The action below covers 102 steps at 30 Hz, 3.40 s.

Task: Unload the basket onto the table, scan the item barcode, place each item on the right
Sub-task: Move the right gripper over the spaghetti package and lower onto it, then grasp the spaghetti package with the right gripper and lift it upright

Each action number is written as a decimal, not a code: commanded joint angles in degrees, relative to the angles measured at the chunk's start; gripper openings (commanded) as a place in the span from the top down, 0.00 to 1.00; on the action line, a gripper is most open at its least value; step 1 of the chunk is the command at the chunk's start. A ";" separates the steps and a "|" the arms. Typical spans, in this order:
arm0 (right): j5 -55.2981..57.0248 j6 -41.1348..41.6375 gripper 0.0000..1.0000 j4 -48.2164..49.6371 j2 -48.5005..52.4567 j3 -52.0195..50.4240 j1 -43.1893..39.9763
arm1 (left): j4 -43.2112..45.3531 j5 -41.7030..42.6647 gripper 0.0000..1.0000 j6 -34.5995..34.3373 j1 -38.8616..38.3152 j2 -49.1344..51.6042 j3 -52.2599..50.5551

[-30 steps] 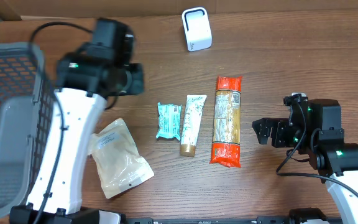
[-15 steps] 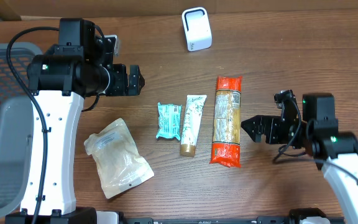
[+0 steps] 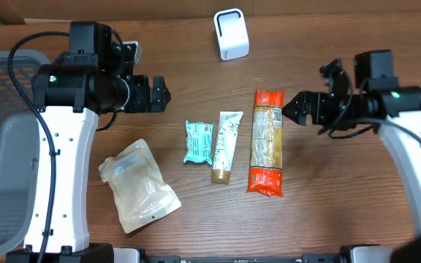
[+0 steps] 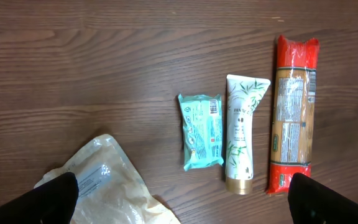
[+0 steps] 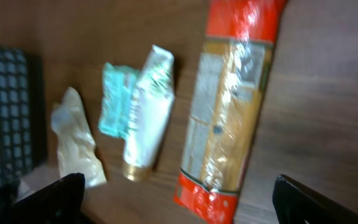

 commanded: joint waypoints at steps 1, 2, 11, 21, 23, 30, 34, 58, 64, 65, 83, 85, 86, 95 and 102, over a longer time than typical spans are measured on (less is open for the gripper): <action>0.72 -5.09 0.02 -1.11 5.73 -0.07 0.11 | 0.07 0.90 0.00 1.09 0.09 -1.36 1.64; 0.72 -5.81 0.02 -1.29 7.39 -0.09 0.11 | 0.07 0.90 0.00 1.09 0.09 -1.36 1.64; 0.68 -6.78 0.06 0.57 18.73 -0.13 0.48 | 0.07 0.92 0.00 1.09 0.09 -1.36 1.64; 0.98 -6.10 0.11 9.14 19.74 -5.31 4.42 | 0.07 0.90 0.00 1.09 0.09 -1.36 1.64; 1.22 -4.90 0.12 11.30 19.74 -6.56 4.57 | 0.07 0.90 0.00 1.09 0.09 -1.36 1.64; 1.81 -2.84 0.14 16.46 19.74 -10.05 4.57 | 0.07 0.90 0.00 1.09 0.09 -1.36 1.64; 1.79 -2.86 0.15 18.45 19.74 -12.07 4.57 | 0.07 0.90 0.00 1.09 0.09 -1.36 1.64; -2.51 1.44 0.89 30.10 19.69 -20.79 4.20 | 0.07 0.90 0.00 1.09 0.09 -1.36 1.64; 1.03 1.20 0.96 20.31 18.36 -13.38 3.06 | 0.07 0.92 0.00 1.09 0.09 -1.36 1.64; 2.67 1.20 0.96 18.21 17.90 -11.74 3.06 | 0.07 0.90 0.00 1.09 0.09 -1.36 1.64; 49.86 19.32 0.96 -9.01 10.40 1.51 14.25 | 0.07 0.90 0.00 1.09 0.09 -1.36 1.64; 49.88 19.28 0.94 -9.18 10.40 1.51 16.65 | 0.07 0.90 0.00 1.09 0.09 -1.36 1.64; 49.90 19.28 0.92 -8.98 10.40 1.51 17.75 | 0.07 0.90 0.00 1.09 0.09 -1.36 1.64; 44.87 18.99 0.52 -3.41 10.43 1.40 25.33 | 0.07 0.90 0.00 1.09 0.09 -1.36 1.64; 40.28 18.80 0.31 -3.02 10.23 1.81 22.77 | 0.07 0.90 0.00 1.09 0.09 -1.36 1.64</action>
